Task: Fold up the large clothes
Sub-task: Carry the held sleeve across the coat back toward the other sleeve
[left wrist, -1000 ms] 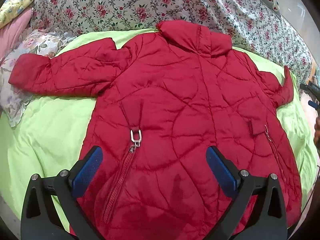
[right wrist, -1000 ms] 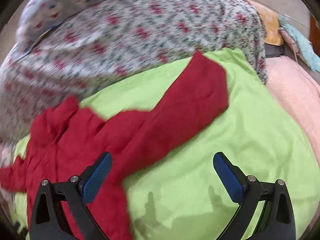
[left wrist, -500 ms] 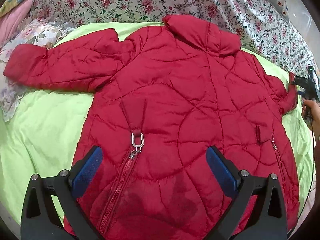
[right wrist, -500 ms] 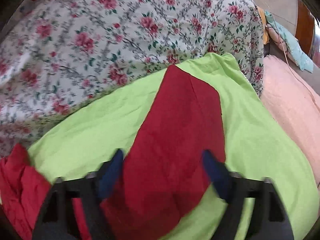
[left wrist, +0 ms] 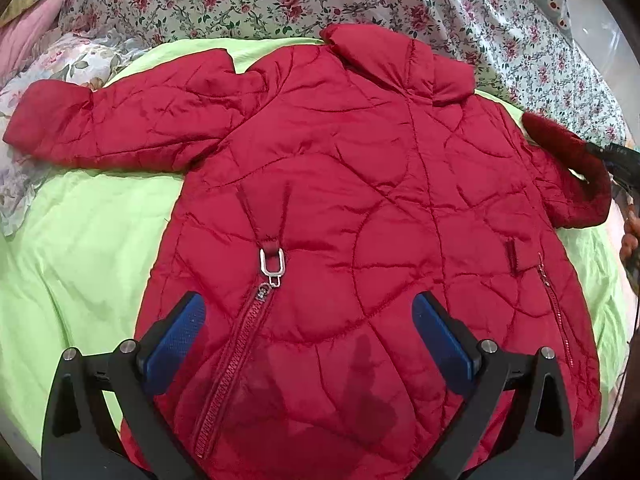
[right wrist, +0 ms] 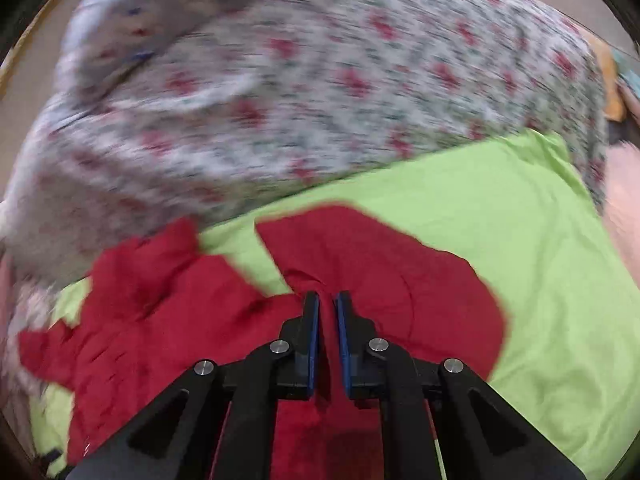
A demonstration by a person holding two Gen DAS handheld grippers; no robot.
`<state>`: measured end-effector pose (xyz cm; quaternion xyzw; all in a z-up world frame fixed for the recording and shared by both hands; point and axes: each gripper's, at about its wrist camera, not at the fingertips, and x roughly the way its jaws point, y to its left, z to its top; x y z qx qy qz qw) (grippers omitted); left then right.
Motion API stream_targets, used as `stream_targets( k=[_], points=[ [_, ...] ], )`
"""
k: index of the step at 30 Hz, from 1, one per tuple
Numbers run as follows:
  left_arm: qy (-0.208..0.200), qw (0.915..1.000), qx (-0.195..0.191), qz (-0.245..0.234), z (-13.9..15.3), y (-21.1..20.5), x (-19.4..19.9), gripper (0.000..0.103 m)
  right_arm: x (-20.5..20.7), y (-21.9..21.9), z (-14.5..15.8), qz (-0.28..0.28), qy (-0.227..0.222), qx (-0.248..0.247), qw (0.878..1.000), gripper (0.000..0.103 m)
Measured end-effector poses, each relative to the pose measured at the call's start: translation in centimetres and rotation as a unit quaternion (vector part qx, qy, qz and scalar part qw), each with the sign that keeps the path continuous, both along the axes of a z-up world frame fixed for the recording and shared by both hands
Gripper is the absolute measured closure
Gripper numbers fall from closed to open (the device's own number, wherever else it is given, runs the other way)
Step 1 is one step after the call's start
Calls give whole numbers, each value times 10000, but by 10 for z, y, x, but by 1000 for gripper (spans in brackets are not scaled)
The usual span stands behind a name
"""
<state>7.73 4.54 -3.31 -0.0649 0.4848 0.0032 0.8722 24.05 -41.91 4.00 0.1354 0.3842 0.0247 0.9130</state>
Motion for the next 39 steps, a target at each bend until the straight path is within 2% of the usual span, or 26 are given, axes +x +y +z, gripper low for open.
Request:
stream_targets(
  k=[3,4,7,10,12,13,17,18,19,20,21,22,25,30,31,32,33,36,39],
  points=[
    [-22,10000,-50,-6,0,2,-3,0,-19,45,15,603,-202,76,9979,95],
    [-16,10000,-71,-8,0,3,-4,0,-23,61,18,816,-242,58,9964,102],
    [-38,9999,-143,12,0,9,-7,0,-41,110,21,1556,-315,186,9871,103],
    [-38,9998,-163,64,0,17,-9,0,-56,154,19,2014,-261,-103,9791,103],
    [-56,9998,-173,95,0,22,-11,0,-61,173,16,2057,-251,-489,9771,103],
    [-65,9998,-176,116,0,25,-12,0,-60,175,15,2049,-226,-515,9772,103],
    [-41,9995,-245,219,-3,35,-14,0,-45,155,15,1557,-92,-814,9844,100],
    [-21,9993,-281,238,-5,37,-14,0,-38,145,17,1361,-78,-911,9865,92],
    [2,9992,-315,251,-7,38,-14,0,-30,134,17,1158,-17,-1005,9882,66],
    [31,9991,-339,259,-9,38,-13,0,-23,121,20,1045,41,-1028,9892,51],
    [52,9990,-357,262,-11,38,-12,0,-18,107,17,856,70,-1031,9910,26],
    [73,9990,-368,257,-13,38,-12,0,-14,93,15,686,55,-1083,9917,25],
    [139,9990,-377,210,-19,34,-10,0,2,71,11,384,121,-1295,9908,25],
    [225,9990,-363,96,-24,23,-5,0,35,51,-12,124,666,-1824,9809,28],
    [219,9991,-352,75,-24,22,-5,0,42,50,-19,76,811,-1997,9765,35],
    [208,9992,-343,46,-23,20,-5,0,46,49,-23,39,877,-2116,9734,49],
    [194,9992,-334,30,-23,20,-6,0,50,49,-27,-26,933,-2216,9707,84],
    [172,9994,-316,8,-22,21,-6,0,46,41,-25,-94,914,-1983,9758,89],
    [195,9991,-386,39,-23,25,-4,0,29,52,-6,163,455,-1605,9858,91]
  ],
)
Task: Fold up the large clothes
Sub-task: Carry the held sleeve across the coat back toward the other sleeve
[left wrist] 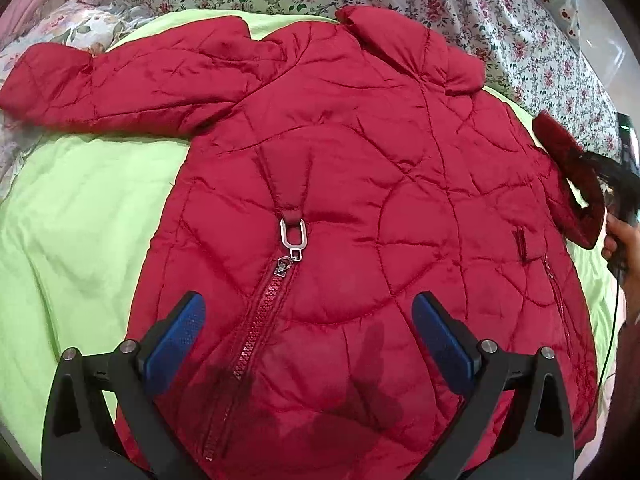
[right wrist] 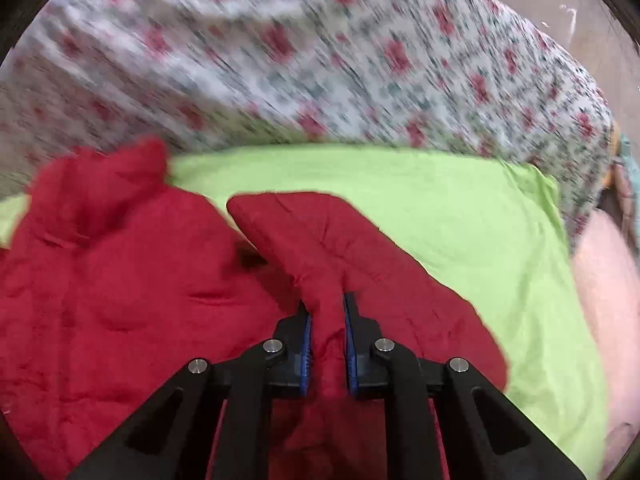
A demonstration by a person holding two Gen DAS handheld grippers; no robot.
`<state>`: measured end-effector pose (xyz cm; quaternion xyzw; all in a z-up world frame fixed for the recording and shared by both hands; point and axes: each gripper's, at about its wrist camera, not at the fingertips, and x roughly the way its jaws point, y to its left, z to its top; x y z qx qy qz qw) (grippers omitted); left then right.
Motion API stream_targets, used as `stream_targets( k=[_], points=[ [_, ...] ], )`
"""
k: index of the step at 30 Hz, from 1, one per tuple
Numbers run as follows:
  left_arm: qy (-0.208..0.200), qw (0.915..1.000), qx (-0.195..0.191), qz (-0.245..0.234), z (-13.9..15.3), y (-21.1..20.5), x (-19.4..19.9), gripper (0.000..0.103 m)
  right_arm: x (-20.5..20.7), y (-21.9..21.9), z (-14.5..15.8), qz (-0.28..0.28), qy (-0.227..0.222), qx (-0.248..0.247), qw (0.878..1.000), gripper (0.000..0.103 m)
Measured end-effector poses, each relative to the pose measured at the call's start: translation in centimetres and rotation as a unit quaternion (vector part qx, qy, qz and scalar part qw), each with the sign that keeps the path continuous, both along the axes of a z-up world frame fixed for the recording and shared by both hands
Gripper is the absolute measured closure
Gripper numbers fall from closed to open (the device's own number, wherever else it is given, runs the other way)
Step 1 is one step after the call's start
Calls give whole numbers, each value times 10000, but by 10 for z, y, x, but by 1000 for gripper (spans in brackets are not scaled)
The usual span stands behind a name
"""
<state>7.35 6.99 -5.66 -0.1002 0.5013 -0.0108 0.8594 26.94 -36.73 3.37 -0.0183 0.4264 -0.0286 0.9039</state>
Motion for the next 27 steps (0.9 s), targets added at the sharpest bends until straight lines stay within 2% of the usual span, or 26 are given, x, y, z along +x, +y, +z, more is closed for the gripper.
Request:
stream_targets(
  k=[3,5,8,10,16,20,23,27],
  points=[
    [39,9998,-184,38,-1,3,2,0,-22,25,18,560,-411,452,9966,91],
    [22,9996,-277,36,0,4,2,0,-33,48,24,1045,-583,802,9896,91],
    [-24,9993,-364,10,2,8,0,0,-49,92,21,1831,-695,1245,9727,91],
    [-38,9987,-509,-20,3,13,0,0,-60,131,9,2355,-588,1408,9598,91],
    [-67,9937,-1107,-148,9,32,7,0,-80,219,-40,3400,-19,1235,9323,91],
    [-102,9886,-1481,-245,16,41,30,0,-85,249,-57,3663,37,917,9260,91],
    [-136,9866,-1597,-311,21,44,56,0,-85,256,-62,3727,47,985,9227,88],
    [39,9780,-2040,-429,18,42,104,1,-84,262,-66,3792,80,1027,9196,85]
  ],
)
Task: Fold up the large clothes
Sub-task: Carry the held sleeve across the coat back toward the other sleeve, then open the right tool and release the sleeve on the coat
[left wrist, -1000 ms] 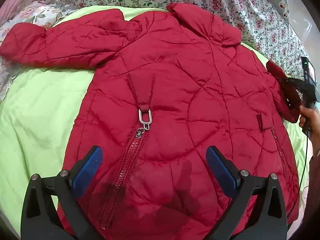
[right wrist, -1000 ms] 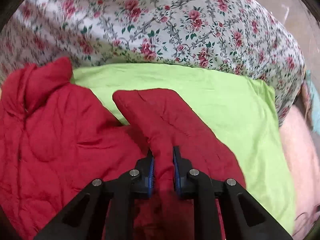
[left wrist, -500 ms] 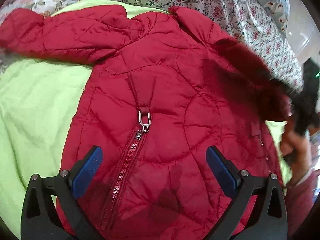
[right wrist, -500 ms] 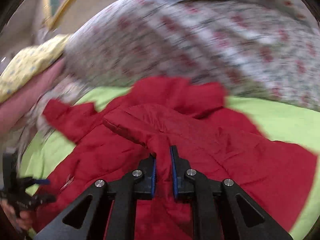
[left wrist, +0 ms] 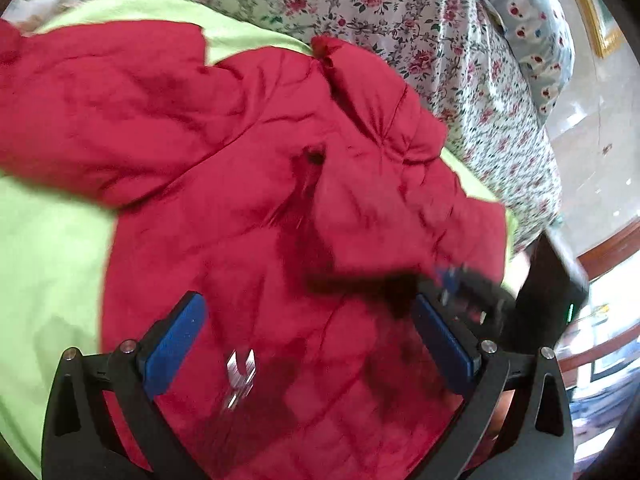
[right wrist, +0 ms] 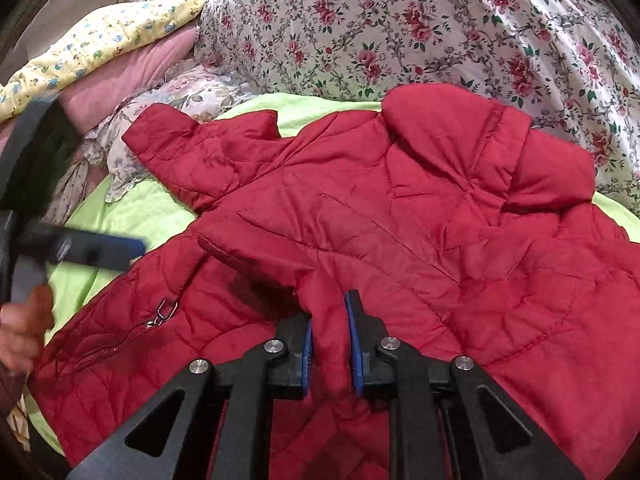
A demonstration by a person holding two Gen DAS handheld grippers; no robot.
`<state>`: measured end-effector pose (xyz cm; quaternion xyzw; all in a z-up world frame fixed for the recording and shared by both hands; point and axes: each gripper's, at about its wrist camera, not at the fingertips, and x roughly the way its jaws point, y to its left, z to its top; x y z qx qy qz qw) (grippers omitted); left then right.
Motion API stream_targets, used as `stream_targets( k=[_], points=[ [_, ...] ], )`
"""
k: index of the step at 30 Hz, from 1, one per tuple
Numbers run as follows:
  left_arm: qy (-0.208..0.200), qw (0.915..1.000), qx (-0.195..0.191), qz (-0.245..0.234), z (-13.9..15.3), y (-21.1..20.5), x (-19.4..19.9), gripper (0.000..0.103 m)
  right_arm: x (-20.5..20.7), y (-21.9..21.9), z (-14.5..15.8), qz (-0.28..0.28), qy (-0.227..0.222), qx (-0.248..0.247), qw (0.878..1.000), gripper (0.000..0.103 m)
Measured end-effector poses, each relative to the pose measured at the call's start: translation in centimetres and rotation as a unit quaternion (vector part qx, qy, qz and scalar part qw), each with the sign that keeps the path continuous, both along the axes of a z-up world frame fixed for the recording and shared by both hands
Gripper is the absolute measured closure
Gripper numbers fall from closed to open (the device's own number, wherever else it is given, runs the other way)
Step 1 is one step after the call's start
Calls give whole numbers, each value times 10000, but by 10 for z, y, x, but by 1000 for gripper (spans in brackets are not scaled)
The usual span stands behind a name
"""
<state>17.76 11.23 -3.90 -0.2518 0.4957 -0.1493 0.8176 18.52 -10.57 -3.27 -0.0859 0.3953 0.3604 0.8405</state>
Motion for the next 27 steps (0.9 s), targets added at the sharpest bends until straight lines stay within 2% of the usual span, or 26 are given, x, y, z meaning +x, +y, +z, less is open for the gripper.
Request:
stream_targets(
  k=[3,5,6,7,8,11,12,14,16,19,20,22,24,27],
  points=[
    [153,9998,-97,-110,-9,-7,29,17,-2,-1,-1,16,19,-45,10000,81],
    [232,9995,-122,-187,-15,-13,42,33,-2,-3,-2,0,62,-40,10000,77],
    [281,9992,-137,-249,-19,-17,48,37,-3,-5,-3,-11,87,-45,10000,75],
    [318,9989,-124,-306,-22,-21,52,50,-3,-7,-4,-19,104,-41,9999,75],
    [362,9987,-67,-346,-25,-24,55,68,-4,-8,-4,-27,115,-30,9999,74],
    [323,9985,4,-447,-28,-28,55,87,-6,-15,-6,-69,233,-10,9997,62],
    [268,9985,24,-469,-26,-26,53,89,-8,-21,-6,-110,277,13,9996,59],
    [136,9987,160,-467,-21,-22,48,92,-13,-35,-4,-191,364,130,9991,59],
    [-91,9974,613,-361,-11,-19,43,93,-18,-50,0,-331,382,229,9985,59],
    [-413,9918,1205,-30,4,-9,34,93,-21,-86,12,-860,239,479,9949,56],
    [-441,9912,1247,33,5,-6,33,93,-19,-98,16,-1135,170,552,9919,53],
    [-468,9893,1375,127,2,-4,29,93,-10,-124,20,-1821,-42,597,9814,41],
    [-418,9874,1519,125,-9,-5,30,92,0,-141,16,-2231,-45,596,9729,40],
    [-358,9850,1680,184,-19,-4,26,83,14,-149,1,-2508,167,490,9667,41]
  ],
)
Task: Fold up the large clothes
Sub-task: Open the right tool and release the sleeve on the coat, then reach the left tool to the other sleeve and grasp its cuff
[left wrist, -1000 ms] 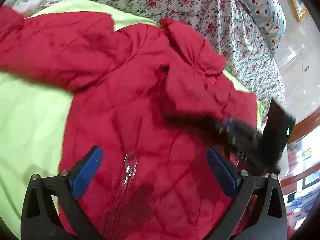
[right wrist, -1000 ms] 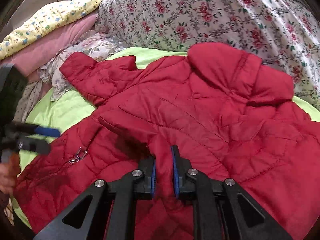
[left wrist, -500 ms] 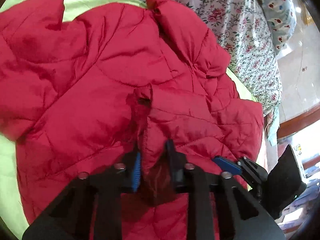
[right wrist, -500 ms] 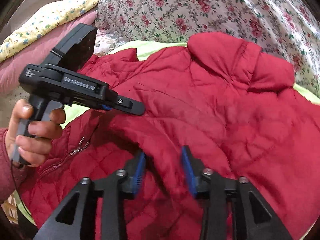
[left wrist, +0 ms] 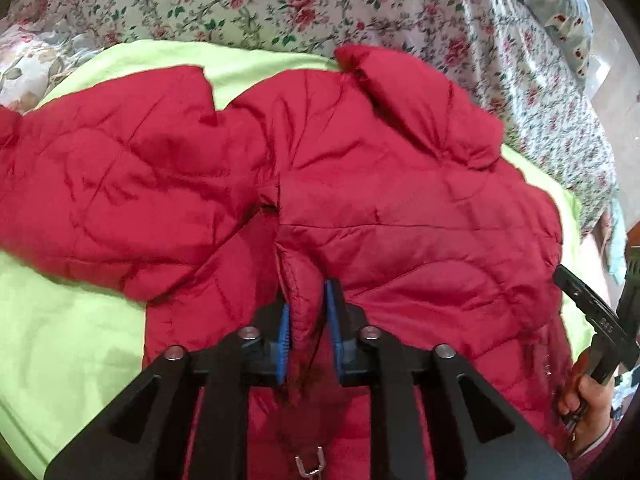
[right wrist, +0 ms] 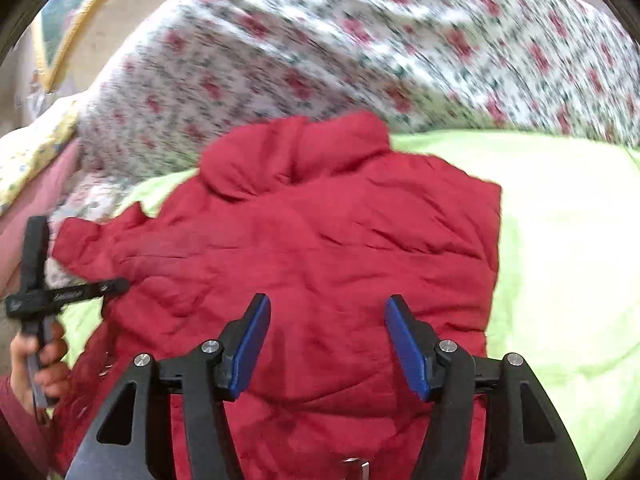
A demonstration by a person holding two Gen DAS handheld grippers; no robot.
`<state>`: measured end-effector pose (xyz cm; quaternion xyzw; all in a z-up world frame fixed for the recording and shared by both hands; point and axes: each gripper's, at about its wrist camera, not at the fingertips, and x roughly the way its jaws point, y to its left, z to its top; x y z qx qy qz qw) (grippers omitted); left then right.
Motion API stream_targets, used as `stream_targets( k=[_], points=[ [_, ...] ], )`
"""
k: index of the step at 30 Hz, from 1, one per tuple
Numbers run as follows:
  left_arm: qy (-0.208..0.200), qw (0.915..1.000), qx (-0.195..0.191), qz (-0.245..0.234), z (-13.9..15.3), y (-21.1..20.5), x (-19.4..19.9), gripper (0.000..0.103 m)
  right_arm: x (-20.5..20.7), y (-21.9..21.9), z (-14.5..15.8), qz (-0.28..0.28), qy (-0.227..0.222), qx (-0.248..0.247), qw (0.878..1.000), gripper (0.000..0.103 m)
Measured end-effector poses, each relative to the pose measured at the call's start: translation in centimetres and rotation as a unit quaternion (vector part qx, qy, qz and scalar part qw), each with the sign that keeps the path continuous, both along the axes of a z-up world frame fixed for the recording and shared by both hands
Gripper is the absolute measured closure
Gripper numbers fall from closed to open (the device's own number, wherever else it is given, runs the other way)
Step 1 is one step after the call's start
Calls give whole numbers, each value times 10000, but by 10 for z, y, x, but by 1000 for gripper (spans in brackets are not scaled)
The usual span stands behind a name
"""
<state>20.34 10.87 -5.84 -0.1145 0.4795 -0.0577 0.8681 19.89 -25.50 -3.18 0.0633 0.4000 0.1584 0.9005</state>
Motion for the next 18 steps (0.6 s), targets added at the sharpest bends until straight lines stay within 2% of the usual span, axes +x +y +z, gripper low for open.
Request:
stream_targets(
  k=[2,5,8,9,12,13,16,18],
  points=[
    [-104,9998,86,150,7,0,-6,82,6,4,-14,-56,213,-185,9996,42],
    [-647,9968,260,403,34,1,-26,82,9,11,-32,-57,446,-489,9978,42],
    [-1031,9946,38,77,53,-11,-36,82,10,15,-36,-111,487,-600,9969,42],
    [-1013,9947,-29,-152,54,-20,-35,82,10,15,-36,-140,506,-615,9967,42],
    [-837,9951,325,-417,40,-40,-27,82,11,18,-39,-180,496,-722,9960,42],
    [-683,9955,518,-415,28,-46,-20,82,10,19,-39,-187,490,-745,9958,42],
    [-236,9967,707,-311,-8,-46,-3,82,11,17,-40,-199,498,-709,9960,42],
    [-220,9972,682,-234,-21,-41,-4,81,12,16,-41,-201,502,-653,9964,41]
  ],
)
